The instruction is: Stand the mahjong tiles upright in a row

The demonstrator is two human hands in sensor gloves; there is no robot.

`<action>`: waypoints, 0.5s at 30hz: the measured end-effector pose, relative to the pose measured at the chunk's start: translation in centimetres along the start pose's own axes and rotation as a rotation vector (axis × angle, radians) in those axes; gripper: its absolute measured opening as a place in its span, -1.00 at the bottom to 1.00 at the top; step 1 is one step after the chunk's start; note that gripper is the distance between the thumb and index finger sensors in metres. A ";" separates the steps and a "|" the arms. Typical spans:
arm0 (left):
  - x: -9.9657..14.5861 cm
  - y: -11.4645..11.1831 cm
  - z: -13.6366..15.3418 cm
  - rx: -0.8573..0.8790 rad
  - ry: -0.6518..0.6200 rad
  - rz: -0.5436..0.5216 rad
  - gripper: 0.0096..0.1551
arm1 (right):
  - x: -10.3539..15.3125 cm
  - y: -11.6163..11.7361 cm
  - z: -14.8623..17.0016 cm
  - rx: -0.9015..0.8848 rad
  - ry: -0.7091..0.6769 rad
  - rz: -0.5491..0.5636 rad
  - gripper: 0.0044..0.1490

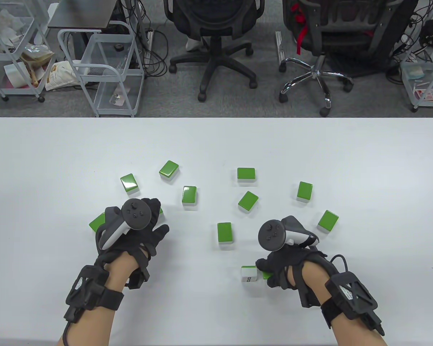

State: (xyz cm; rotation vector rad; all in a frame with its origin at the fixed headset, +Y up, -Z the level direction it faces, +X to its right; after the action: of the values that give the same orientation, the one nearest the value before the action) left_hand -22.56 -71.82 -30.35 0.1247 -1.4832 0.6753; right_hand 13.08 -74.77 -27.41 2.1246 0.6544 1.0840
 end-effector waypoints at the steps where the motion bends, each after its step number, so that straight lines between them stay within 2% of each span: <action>1: 0.0 0.0 0.0 -0.001 -0.001 0.001 -0.04 | 0.0 -0.2 0.2 -0.021 -0.002 0.015 -0.13; 4: -0.1 0.0 0.0 -0.007 -0.002 0.002 -0.04 | -0.1 -0.6 1.1 -0.078 -0.001 0.045 -0.22; 6: -0.2 -0.1 0.1 -0.008 0.002 0.006 -0.04 | -0.3 -1.0 1.5 -0.113 -0.003 0.109 -0.26; 15: -0.4 -0.2 0.2 -0.014 0.011 0.010 -0.04 | -0.8 -1.0 1.9 -0.145 -0.054 0.173 -0.23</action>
State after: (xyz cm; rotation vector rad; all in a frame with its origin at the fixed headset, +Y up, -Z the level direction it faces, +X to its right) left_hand -22.62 -72.19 -30.60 0.1029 -1.4789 0.6722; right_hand 14.09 -75.24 -29.39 2.1059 0.3599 1.1256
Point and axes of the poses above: the tracker on the back of each hand, its own z axis roughly to the little-finger side, its own x axis roughly from the fingertips to the wrist, y = z × x, the point moved 1 cm from there along -x, roughly from the wrist to the fingertips, and after that the axes turned 10 degrees about x, right-handed, at the moved point
